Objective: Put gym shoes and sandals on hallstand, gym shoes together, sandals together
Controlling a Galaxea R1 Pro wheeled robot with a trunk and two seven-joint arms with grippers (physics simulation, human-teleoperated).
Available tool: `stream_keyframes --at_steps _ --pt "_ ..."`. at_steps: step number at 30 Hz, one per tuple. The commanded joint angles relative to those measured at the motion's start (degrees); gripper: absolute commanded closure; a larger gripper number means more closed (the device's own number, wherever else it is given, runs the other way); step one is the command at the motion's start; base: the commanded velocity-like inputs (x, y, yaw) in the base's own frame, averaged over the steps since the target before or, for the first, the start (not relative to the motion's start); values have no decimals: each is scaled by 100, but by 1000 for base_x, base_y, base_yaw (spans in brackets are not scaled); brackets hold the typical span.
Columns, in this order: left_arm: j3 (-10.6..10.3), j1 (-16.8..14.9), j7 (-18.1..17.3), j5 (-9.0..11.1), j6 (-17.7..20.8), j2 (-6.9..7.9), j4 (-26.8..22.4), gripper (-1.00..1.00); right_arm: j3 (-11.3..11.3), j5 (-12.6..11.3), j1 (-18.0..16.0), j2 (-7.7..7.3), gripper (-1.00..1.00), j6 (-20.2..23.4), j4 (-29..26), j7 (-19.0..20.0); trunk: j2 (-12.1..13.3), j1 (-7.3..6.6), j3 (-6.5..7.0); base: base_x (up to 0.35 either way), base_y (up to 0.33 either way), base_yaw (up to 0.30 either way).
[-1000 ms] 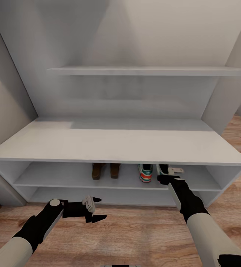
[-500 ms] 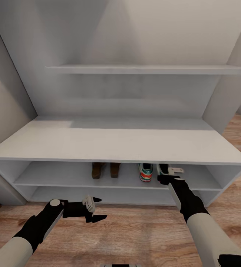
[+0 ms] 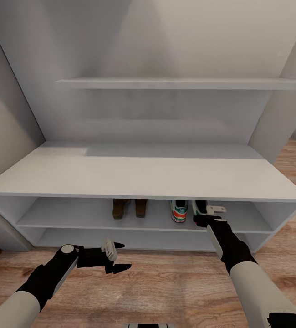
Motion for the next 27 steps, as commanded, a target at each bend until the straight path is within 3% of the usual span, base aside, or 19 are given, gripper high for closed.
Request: stream_keyframes --at_steps 1,27 --pt "-20 -5 -5 35 35 6 -2 -100 4 -27 -3 -1 100 28 -8 -25 -2 -1 -5 0 0 0" --pt "-20 -4 -5 35 26 6 -2 -100 4 -27 -1 -1 100 28 0 -25 -2 -1 -5 35 17 0"
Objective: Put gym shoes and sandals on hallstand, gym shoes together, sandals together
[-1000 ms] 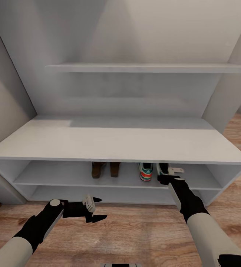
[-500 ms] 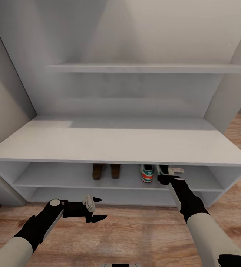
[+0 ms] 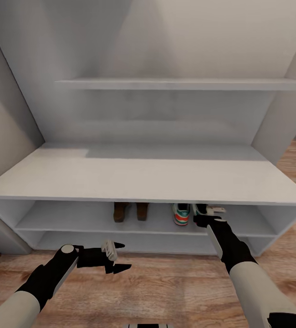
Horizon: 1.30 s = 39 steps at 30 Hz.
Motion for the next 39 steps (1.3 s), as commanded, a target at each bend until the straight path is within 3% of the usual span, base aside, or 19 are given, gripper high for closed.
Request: stream_keyframes --at_steps 1,19,20,39 --pt "-20 -5 -4 35 34 6 -2 -100 5 -26 -2 -1 100 28 -8 -25 -2 0 -5 201 0 0" --pt "-20 -3 -4 35 34 6 -2 -100 1 -26 -2 -1 100 28 -15 -25 -2 0 -5 46 0 0" --pt "-20 -1 -4 35 34 6 -2 -100 2 -26 -2 -1 -100 28 -16 -25 -2 0 -5 0 0 0" --pt "-20 -5 -4 35 34 6 -2 -100 5 -18 -2 -1 -100 28 -17 -25 -2 0 -5 0 0 0"
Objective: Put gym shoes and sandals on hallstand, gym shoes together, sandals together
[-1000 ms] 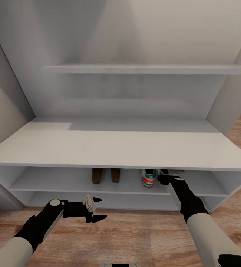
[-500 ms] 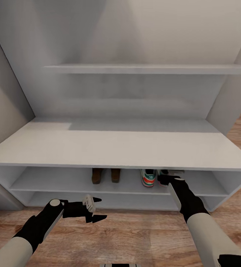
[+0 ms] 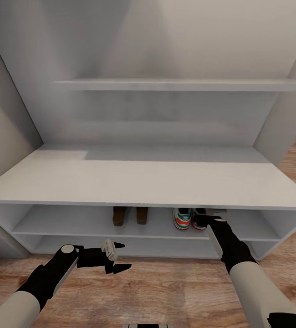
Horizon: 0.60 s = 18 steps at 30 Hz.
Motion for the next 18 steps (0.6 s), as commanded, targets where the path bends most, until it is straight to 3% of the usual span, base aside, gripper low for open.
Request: stream_keyframes --at_steps 1,18 --pt "-20 -4 -4 35 34 6 -2 -100 4 -26 -2 -1 -100 28 -7 -25 -2 -1 -5 -23 0 0" --pt "-20 -5 -4 35 34 6 -2 -100 4 -33 6 -1 -100 23 -8 -18 -2 -1 -5 -309 0 0"
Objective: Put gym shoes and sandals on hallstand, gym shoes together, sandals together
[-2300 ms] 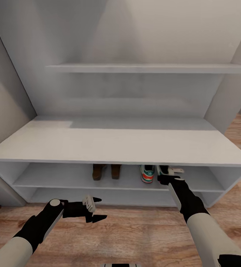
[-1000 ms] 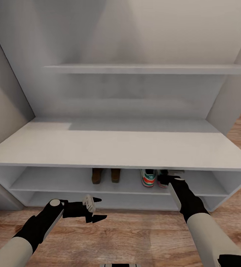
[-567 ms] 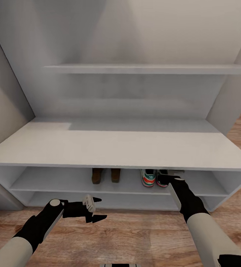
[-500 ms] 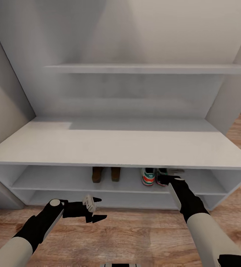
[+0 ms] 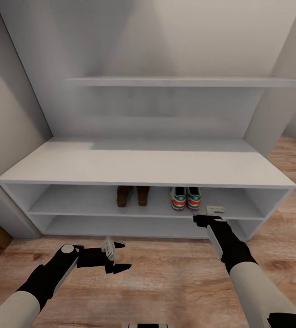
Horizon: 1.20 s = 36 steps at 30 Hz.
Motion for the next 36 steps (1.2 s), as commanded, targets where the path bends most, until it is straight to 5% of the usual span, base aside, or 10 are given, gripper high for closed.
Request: stream_keyframes --at_steps 1,13,22,23,31,36 --pt "-20 -4 -4 35 34 6 -2 -100 5 -26 7 -1 -100 23 -6 -24 -2 -5 -5 -337 0 0" --pt "-20 1 -3 35 34 6 -2 -100 5 -14 67 -1 -100 8 -15 -16 -2 -5 -5 -314 0 0" --pt "-20 -3 -4 35 34 7 -2 -100 5 -10 79 -1 -100 4 -121 -3 -2 -5 -5 -46 0 0" --pt "-12 -3 -4 35 34 15 -2 -100 21 -13 89 -1 -100 -205 -667 11 -2 -5 -5 0 0 0" --pt "-11 -3 13 35 34 15 -2 -100 19 -25 160 -1 -100 -962 -578 23 3 -15 84 0 0 0" --pt "-11 -3 20 35 34 15 -1 -100 25 -28 494 1 -100 -1571 -419 15 10 -28 195 0 0 0"
